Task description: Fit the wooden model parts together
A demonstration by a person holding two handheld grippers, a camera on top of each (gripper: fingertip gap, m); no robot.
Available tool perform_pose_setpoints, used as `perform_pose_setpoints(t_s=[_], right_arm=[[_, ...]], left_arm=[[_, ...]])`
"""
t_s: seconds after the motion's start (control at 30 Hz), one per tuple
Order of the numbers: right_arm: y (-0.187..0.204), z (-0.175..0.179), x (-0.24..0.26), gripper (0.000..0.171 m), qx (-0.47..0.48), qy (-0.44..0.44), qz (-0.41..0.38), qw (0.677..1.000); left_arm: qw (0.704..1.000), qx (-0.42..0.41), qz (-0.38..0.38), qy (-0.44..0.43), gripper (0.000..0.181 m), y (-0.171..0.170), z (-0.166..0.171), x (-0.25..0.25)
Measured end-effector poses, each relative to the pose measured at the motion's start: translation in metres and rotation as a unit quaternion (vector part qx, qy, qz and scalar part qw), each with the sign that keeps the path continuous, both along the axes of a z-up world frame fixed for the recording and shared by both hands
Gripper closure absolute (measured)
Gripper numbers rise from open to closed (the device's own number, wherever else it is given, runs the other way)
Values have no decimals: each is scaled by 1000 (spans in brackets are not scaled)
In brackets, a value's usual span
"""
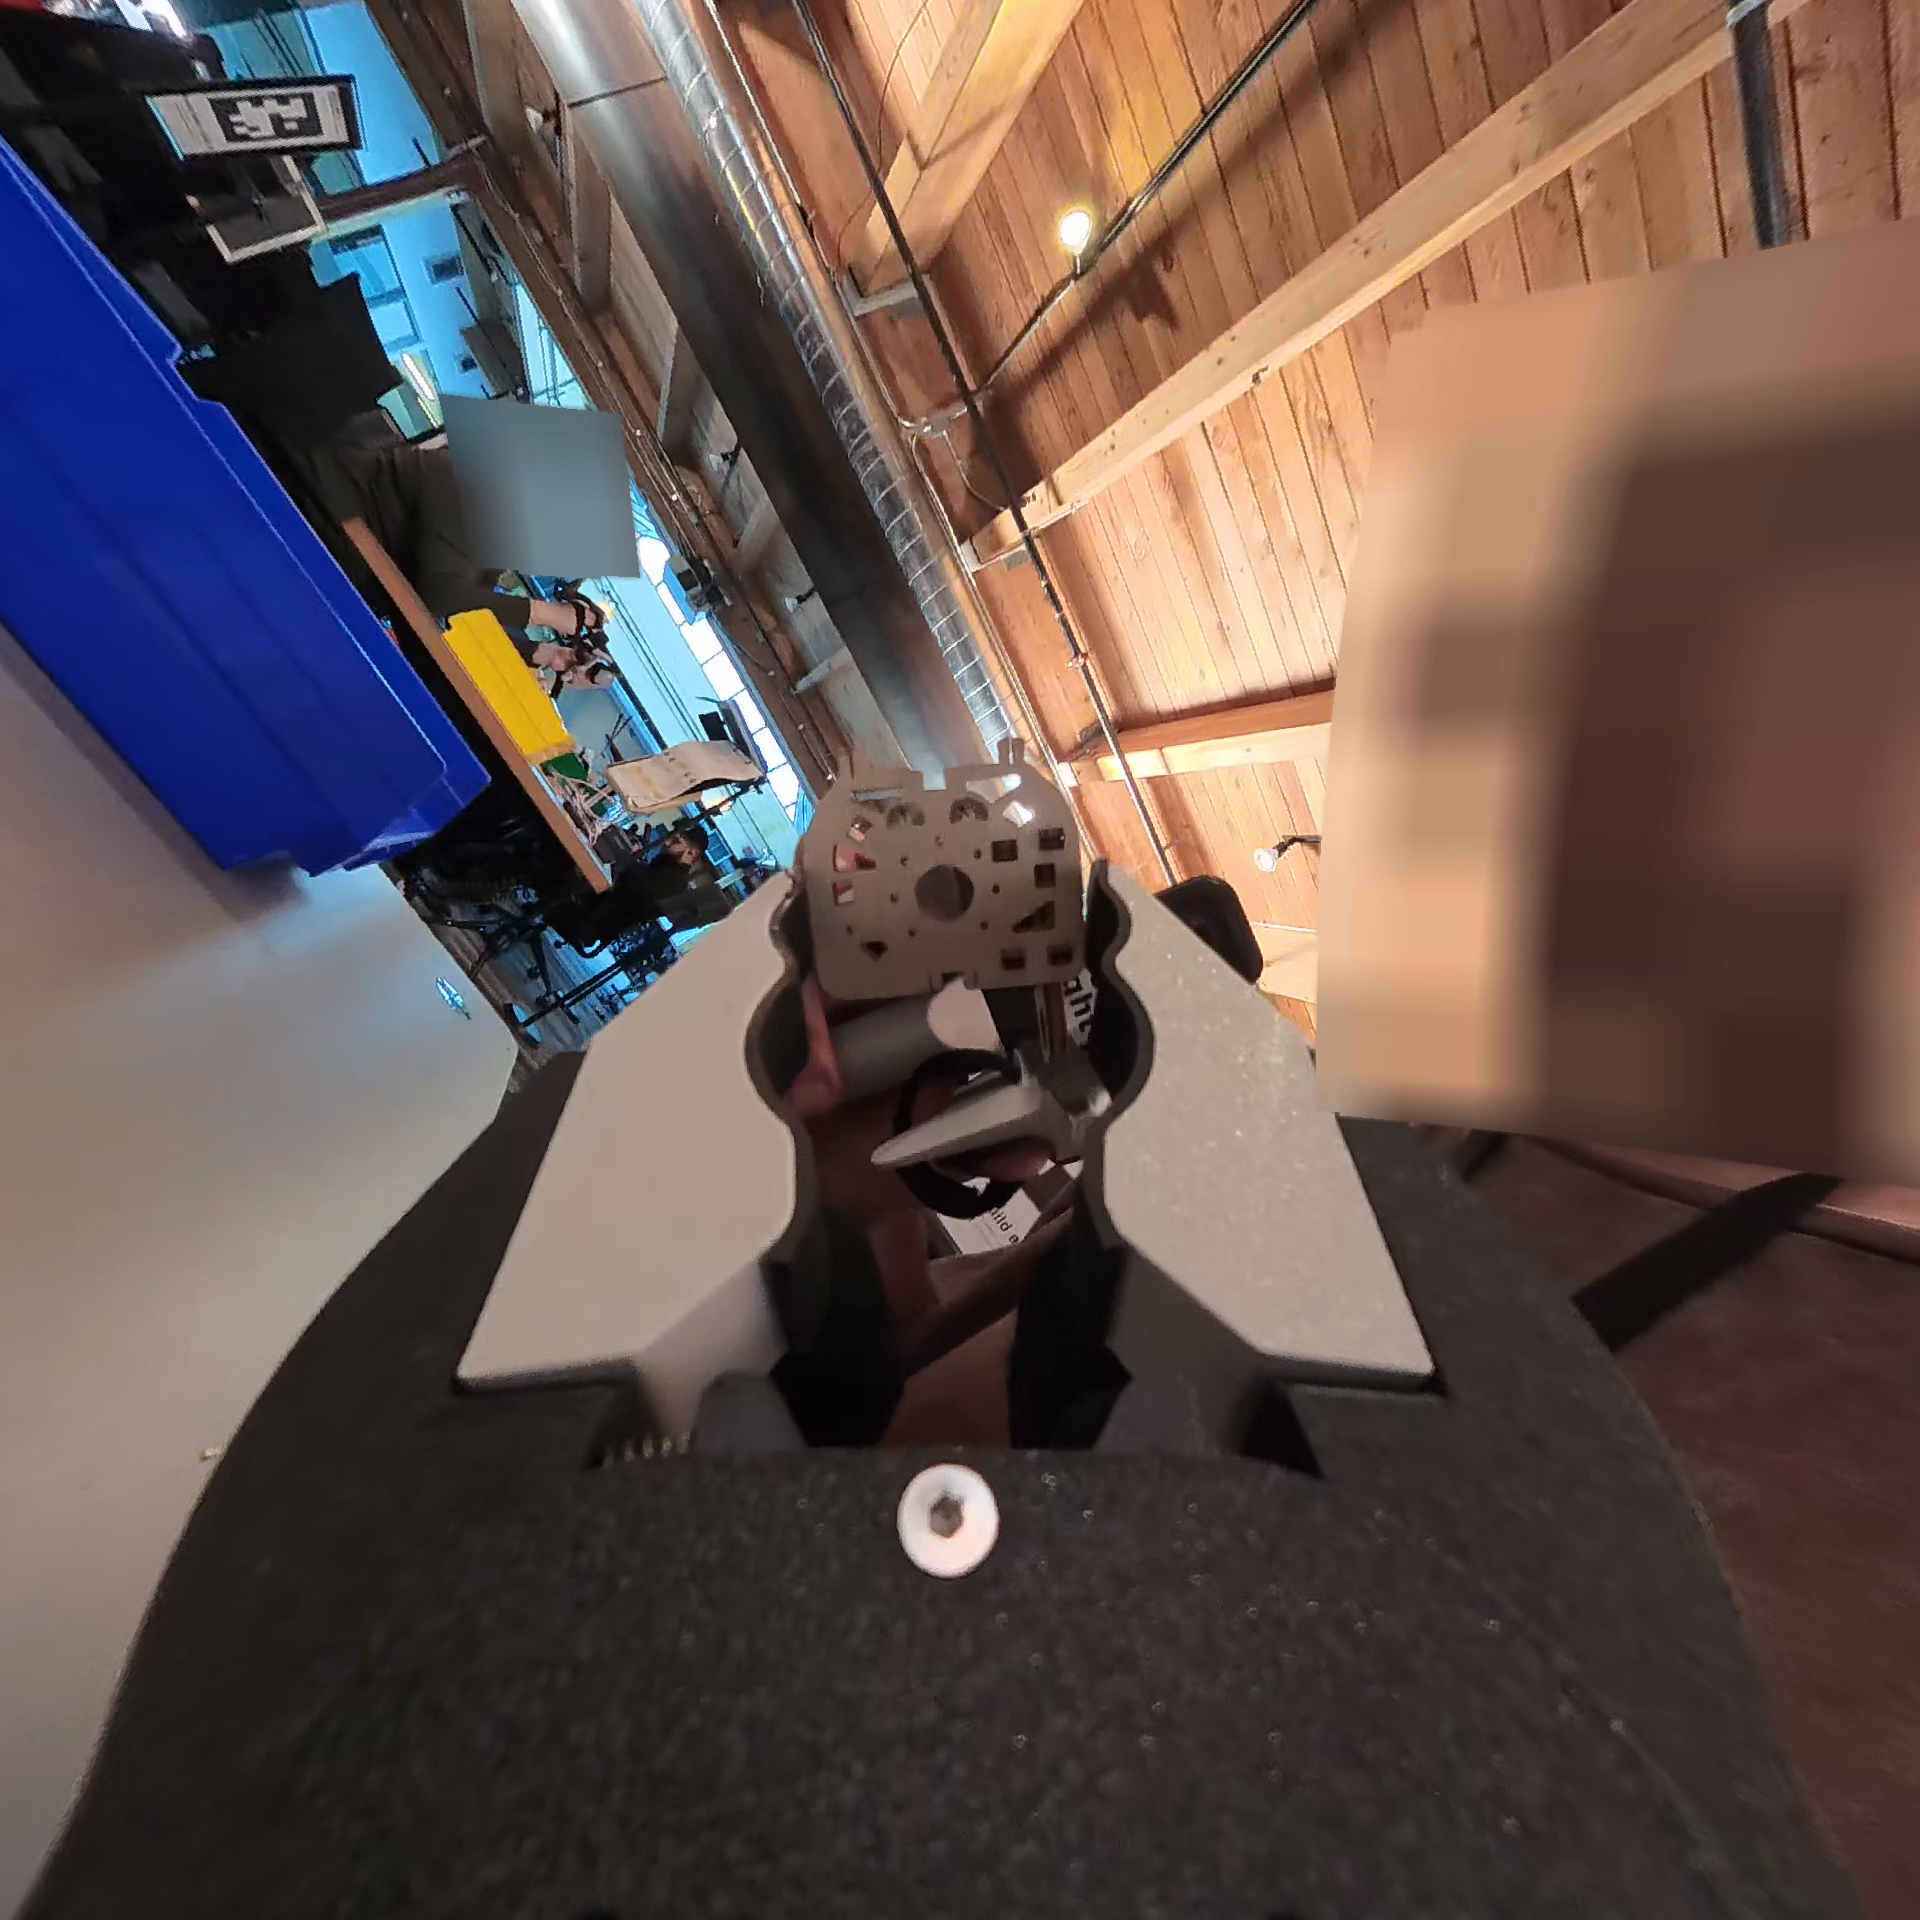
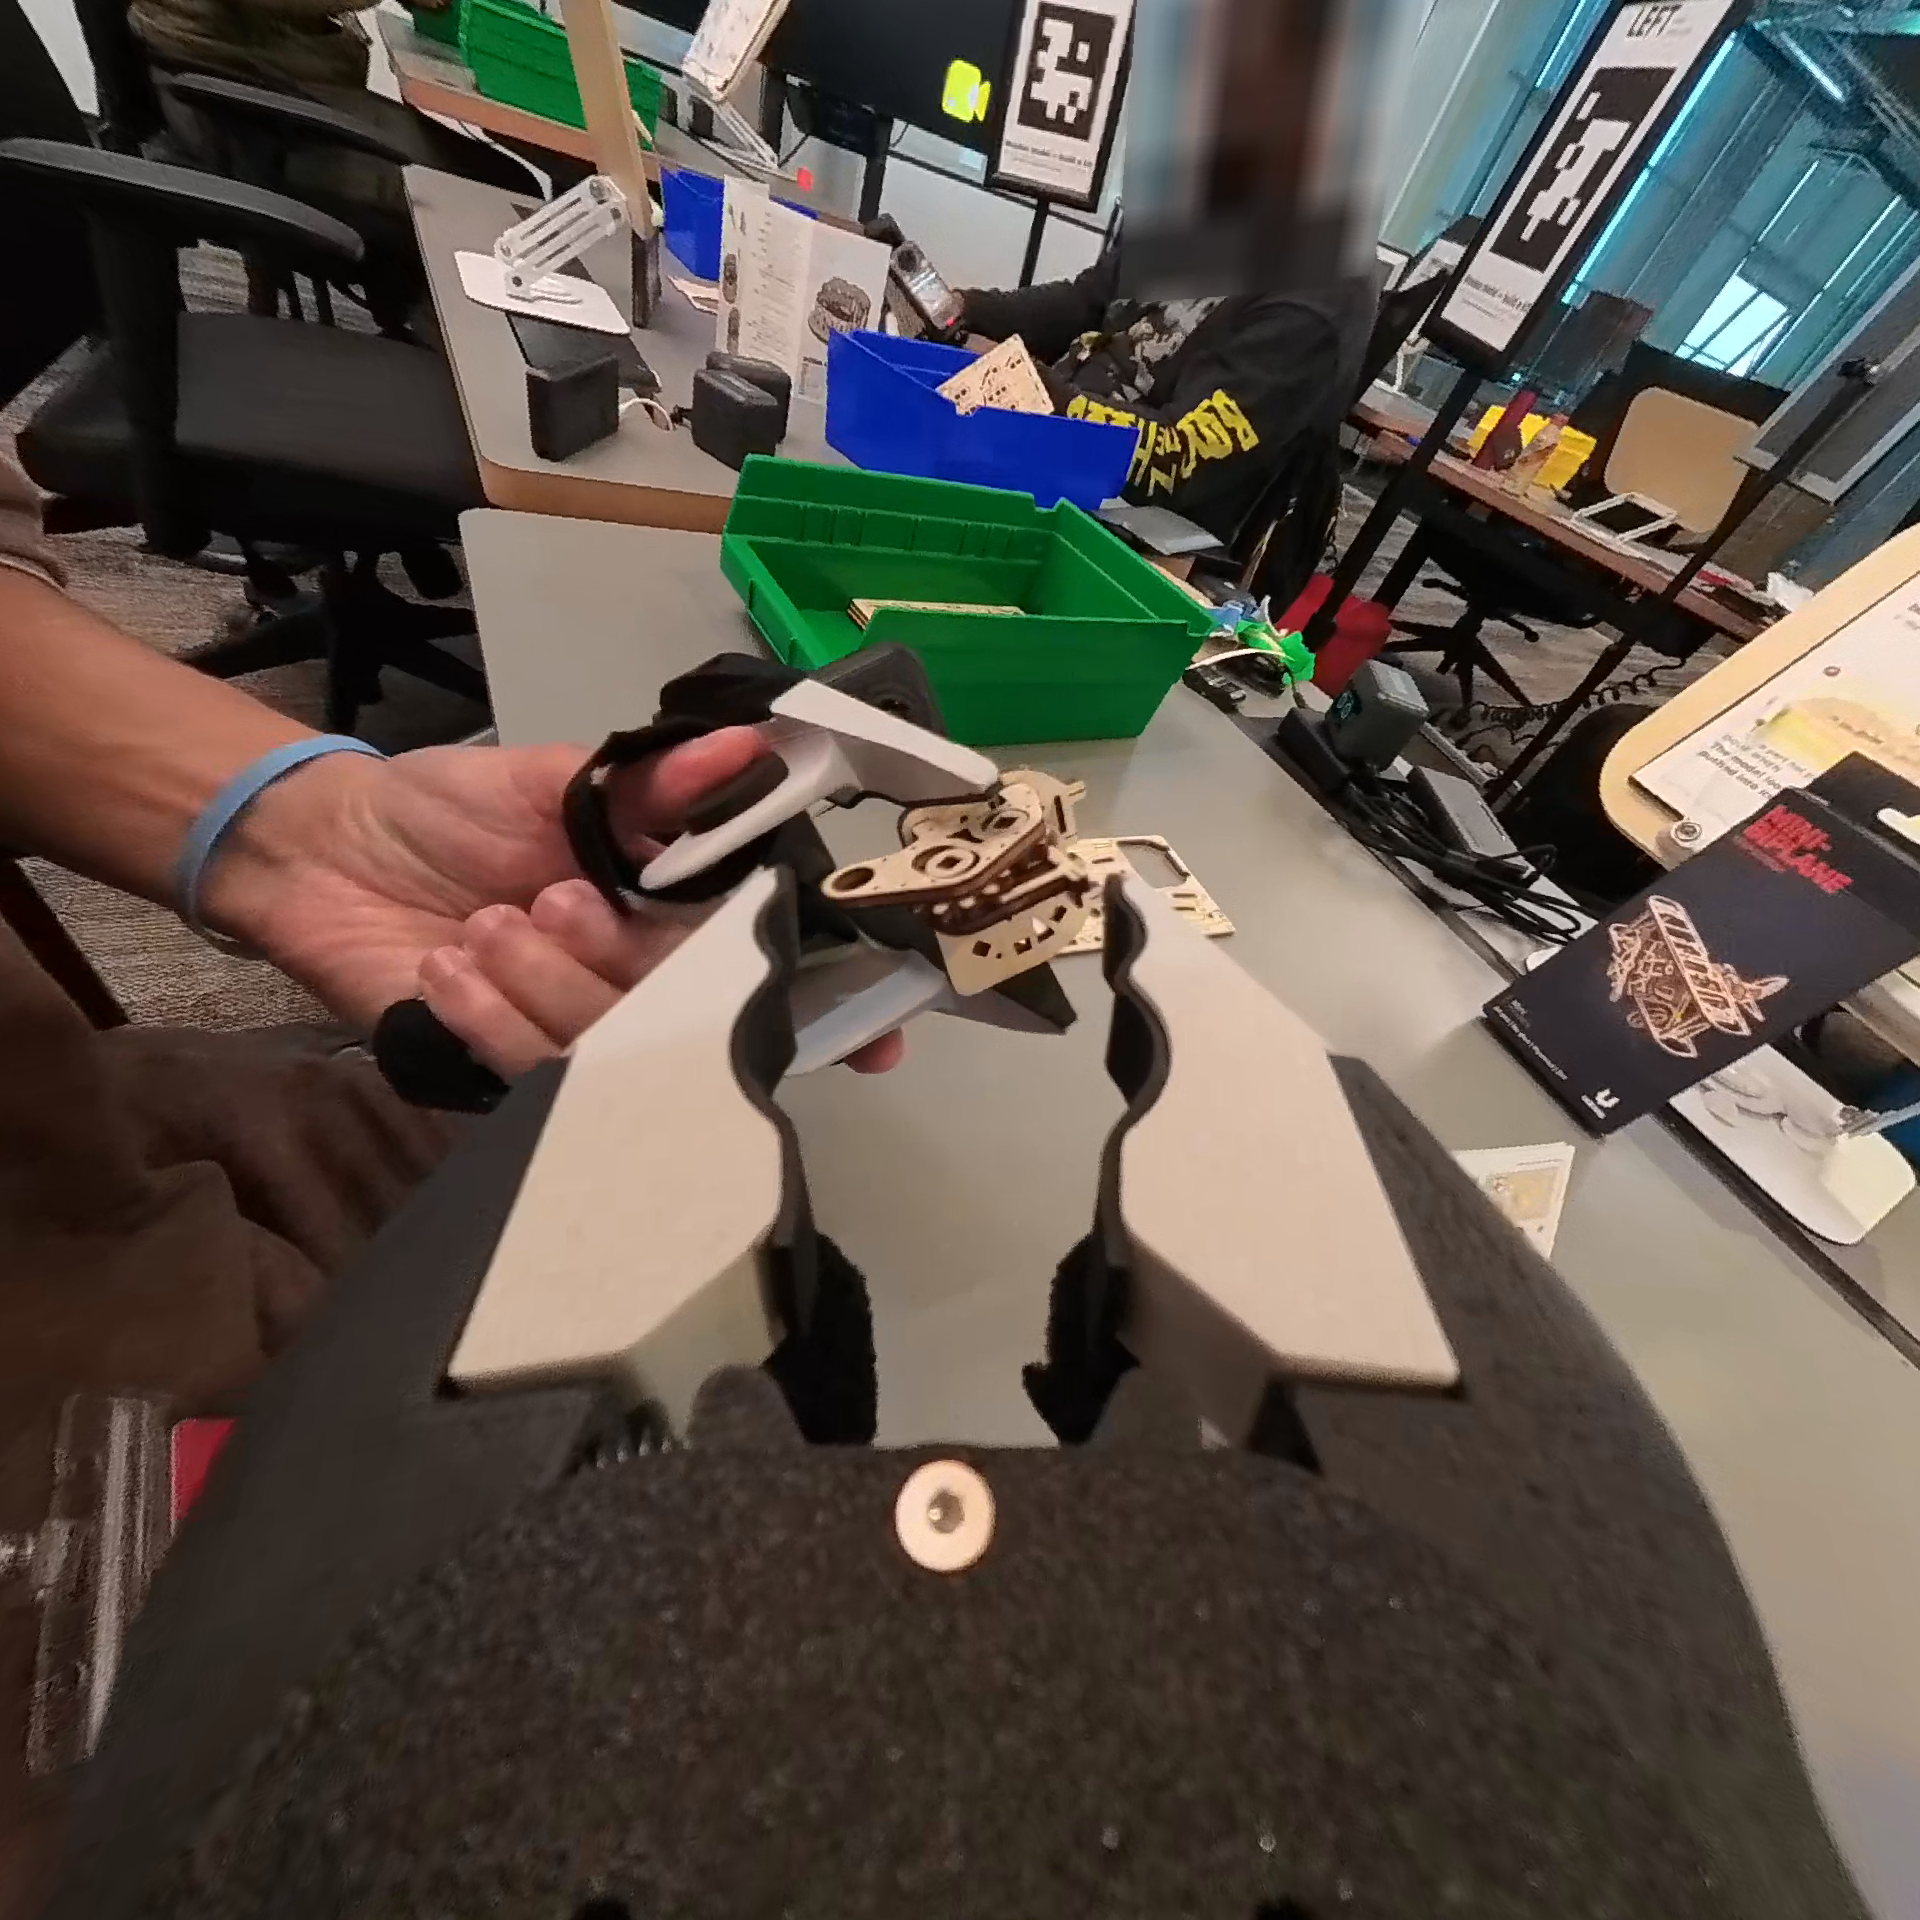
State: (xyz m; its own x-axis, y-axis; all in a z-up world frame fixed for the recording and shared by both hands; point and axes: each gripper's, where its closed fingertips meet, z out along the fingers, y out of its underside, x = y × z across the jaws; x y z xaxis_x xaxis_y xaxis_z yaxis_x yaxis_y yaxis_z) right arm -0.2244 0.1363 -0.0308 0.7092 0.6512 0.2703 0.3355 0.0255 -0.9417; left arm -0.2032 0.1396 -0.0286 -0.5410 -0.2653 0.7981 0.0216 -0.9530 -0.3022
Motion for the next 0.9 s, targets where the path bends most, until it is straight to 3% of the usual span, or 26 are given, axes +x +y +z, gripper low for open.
perform_pose_setpoints(t_s=[0.13, 0.27, 0.43, 0.53, 0.83, 0.9], right_arm=[[1, -1, 5, 117, -15, 24, 1, 1000], [1, -11, 7, 122, -97, 121, 35, 987], [-3, -15, 6, 131, -206, 273, 109, 933], [-3, -6, 13, 145, -223, 354, 137, 898], [-4, -13, 13, 147, -244, 361, 144, 888], [-5, -14, 13, 155, -245, 361, 147, 888]], left_arm=[[1000, 4, 11, 17, 132, 4, -5, 2], [997, 37, 44, 50, 131, 9, -12, 3], [986, 131, 74, 78, 131, 6, -9, 3], [976, 181, 81, 91, 131, 2, -8, 3], [970, 200, 84, 108, 131, -1, -13, 8], [970, 200, 86, 112, 131, 0, -14, 8]])
